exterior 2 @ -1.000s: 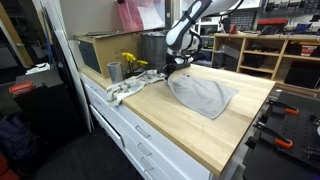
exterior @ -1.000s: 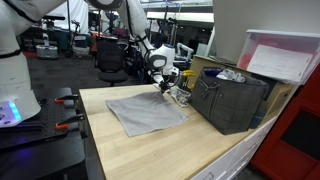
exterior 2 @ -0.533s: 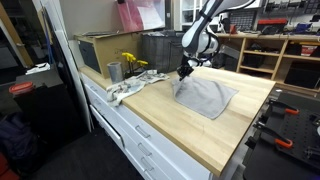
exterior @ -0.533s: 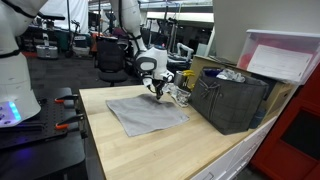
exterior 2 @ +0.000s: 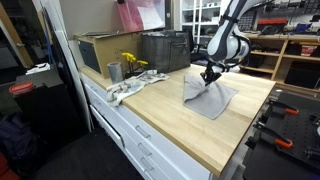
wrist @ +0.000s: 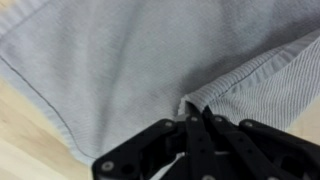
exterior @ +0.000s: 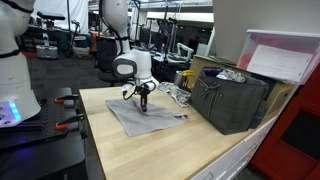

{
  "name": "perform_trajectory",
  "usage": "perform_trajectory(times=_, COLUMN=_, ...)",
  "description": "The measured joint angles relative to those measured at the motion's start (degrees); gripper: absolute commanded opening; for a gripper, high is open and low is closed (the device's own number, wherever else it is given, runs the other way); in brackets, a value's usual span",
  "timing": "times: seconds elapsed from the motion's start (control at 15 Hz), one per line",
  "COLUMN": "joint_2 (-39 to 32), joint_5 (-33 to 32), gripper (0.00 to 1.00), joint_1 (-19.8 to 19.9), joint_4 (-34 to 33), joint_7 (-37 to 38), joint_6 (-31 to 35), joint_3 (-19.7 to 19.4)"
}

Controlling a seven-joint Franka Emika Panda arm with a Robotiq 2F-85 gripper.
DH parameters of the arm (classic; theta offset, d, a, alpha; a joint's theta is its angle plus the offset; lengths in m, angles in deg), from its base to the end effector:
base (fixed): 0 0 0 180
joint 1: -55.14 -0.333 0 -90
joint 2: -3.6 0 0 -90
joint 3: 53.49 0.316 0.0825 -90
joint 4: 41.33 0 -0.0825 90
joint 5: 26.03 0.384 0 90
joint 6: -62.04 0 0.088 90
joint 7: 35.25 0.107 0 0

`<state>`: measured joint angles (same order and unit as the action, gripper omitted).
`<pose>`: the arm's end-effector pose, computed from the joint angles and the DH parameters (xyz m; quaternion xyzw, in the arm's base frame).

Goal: Fold the grey towel into a triangular shape

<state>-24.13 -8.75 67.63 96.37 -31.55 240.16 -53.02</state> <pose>0.4860 -0.1288 0.1373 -0.9528 0.2823 -0.1104 0.0153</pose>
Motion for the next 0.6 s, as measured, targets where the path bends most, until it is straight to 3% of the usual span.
perform_trajectory(times=0.27, joint_2=3.32, joint_5=-0.12, gripper=0.01, joint_1=2.81, joint_4=5.48, joint_7=-0.76, joint_6=0.52, joint_3=-0.30)
perform_trajectory(times=0.6, joint_2=6.26, joint_5=-1.17, gripper=0.01, joint_1=4.49, joint_4=7.83, joint_7=-3.88, joint_6=0.52, joint_3=-1.83)
